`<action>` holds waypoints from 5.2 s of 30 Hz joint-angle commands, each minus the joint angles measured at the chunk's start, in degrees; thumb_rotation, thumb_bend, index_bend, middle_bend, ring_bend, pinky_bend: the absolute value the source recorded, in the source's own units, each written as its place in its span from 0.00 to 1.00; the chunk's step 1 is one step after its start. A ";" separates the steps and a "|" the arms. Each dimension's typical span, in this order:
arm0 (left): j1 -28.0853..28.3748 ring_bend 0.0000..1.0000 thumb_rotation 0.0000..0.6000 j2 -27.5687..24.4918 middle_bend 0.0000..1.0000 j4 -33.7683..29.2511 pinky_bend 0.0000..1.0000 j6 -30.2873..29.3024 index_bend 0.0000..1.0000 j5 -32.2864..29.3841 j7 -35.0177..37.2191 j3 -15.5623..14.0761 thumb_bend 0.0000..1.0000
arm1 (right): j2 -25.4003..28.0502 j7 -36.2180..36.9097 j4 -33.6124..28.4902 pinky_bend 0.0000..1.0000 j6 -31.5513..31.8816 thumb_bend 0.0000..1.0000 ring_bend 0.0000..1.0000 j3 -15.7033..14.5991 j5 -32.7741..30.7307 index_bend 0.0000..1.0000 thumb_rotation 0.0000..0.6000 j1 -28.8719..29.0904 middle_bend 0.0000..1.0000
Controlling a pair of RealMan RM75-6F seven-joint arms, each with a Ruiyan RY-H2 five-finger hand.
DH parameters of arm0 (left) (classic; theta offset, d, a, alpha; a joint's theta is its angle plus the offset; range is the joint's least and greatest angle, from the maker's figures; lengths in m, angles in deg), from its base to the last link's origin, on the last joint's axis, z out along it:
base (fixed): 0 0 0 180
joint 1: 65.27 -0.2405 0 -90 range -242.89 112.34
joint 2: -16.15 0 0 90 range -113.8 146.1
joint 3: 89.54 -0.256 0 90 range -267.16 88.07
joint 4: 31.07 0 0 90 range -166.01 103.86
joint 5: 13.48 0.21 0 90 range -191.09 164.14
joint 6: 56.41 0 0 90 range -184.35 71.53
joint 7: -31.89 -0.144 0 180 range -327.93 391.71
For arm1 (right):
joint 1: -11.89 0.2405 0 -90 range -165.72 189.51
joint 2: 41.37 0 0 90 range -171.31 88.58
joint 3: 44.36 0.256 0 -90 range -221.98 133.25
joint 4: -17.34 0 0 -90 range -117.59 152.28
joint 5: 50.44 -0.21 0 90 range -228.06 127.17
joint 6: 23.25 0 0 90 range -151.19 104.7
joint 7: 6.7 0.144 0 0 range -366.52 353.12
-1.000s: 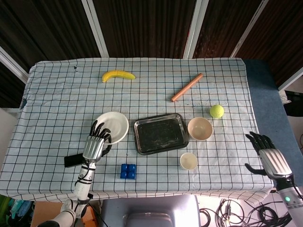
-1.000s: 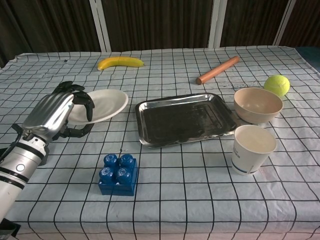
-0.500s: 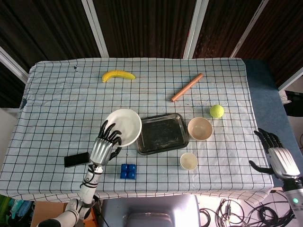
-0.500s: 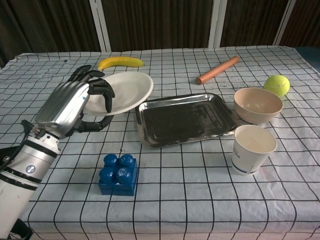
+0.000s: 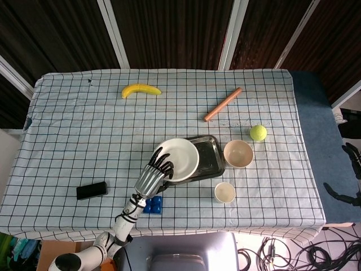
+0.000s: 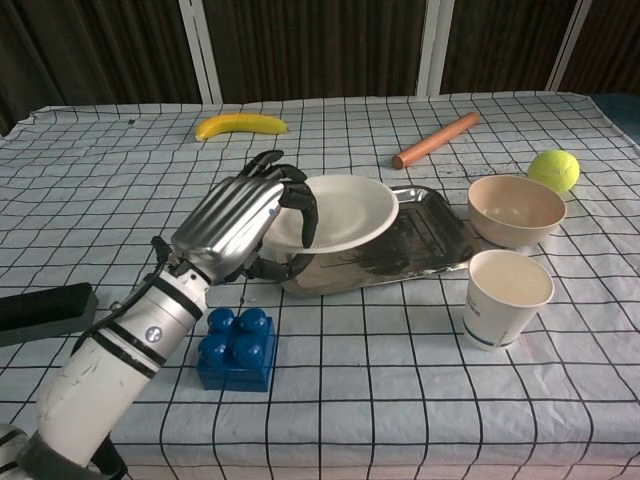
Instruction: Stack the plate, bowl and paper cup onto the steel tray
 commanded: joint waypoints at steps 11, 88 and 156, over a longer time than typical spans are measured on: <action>3.31 0.11 1.00 0.02 0.32 -1.45 0.01 7.64 0.15 -4.72 0.96 1.08 0.33 | 0.76 2.43 1.50 0.00 -0.11 0.18 0.00 1.27 -1.40 0.00 1.00 -1.20 0.00; -32.92 0.00 1.00 -55.21 0.02 -46.76 0.00 -11.19 0.00 -1.77 -1.86 -8.82 0.36 | -28.25 -42.07 -8.71 0.00 -31.47 0.71 0.00 6.68 1.85 0.19 1.00 27.82 0.00; -37.49 0.00 1.00 -54.89 0.01 -42.56 0.00 -9.51 0.00 1.65 4.74 -6.40 0.33 | -18.69 -48.15 -1.97 0.00 -18.74 0.30 0.00 -1.72 -4.48 0.20 1.00 24.72 0.00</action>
